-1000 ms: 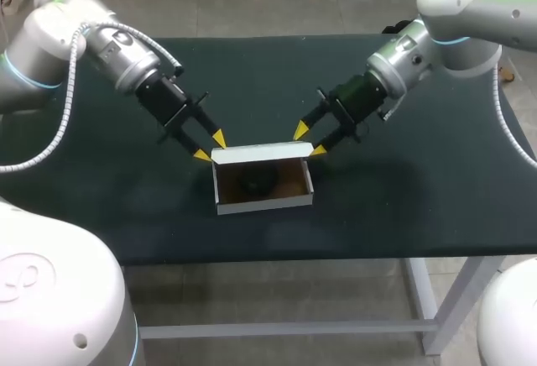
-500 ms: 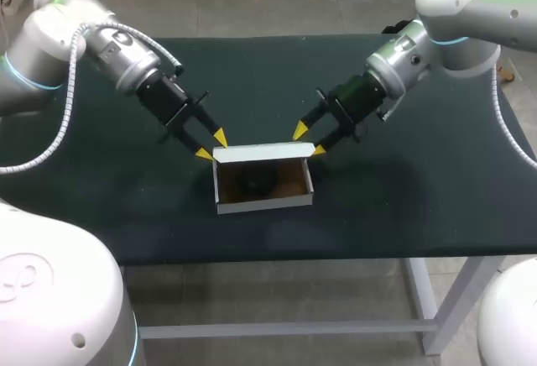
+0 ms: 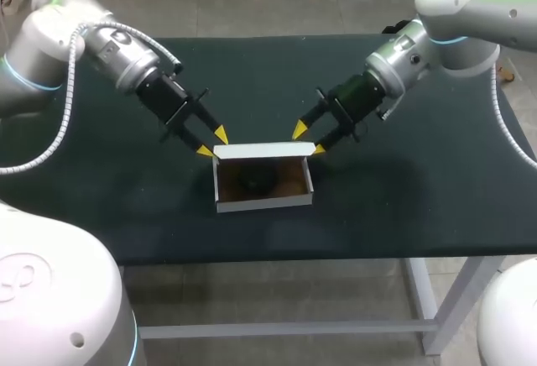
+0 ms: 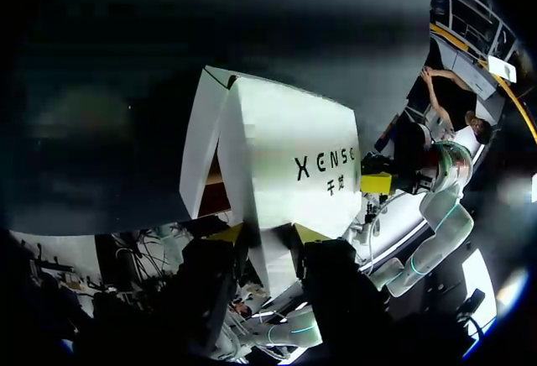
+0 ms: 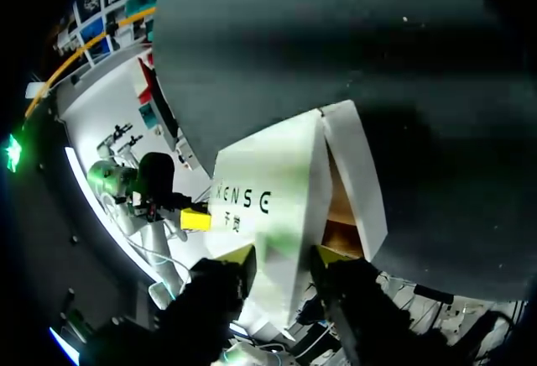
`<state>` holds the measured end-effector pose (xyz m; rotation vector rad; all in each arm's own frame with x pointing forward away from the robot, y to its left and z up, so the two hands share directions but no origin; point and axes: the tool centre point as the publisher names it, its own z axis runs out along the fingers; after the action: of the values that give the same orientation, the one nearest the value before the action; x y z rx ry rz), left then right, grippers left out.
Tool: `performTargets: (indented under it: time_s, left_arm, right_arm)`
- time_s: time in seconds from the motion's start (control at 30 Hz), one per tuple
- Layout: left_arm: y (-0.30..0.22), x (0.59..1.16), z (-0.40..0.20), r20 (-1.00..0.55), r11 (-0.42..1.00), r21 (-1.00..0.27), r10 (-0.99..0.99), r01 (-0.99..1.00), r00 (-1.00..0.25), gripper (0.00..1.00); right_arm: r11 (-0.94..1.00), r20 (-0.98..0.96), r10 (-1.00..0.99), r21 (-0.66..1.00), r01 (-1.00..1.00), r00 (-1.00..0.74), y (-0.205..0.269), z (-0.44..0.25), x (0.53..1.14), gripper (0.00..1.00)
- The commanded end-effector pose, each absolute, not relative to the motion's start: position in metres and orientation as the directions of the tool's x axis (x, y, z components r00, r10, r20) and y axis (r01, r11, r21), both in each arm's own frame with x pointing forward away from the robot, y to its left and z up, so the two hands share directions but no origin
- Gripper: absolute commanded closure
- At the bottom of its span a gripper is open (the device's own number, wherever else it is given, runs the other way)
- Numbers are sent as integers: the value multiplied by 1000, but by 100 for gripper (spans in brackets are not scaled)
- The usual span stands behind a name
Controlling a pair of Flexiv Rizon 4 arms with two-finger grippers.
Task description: Assemble the packaging by folding the flat box into shape, placing the metal phone stand inside, and closing the box properly
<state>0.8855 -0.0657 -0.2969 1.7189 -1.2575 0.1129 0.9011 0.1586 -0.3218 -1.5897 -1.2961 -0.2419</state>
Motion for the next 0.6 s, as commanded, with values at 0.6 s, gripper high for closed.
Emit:
performTargets:
  time_s: [0.6]
  left_arm:
    - [-82, 888, -302, 611, -2, 621, -626, -784, 485, 64]
  right_arm:
    - [114, 681, 612, -579, 807, 402, 167, -324, 906, 53]
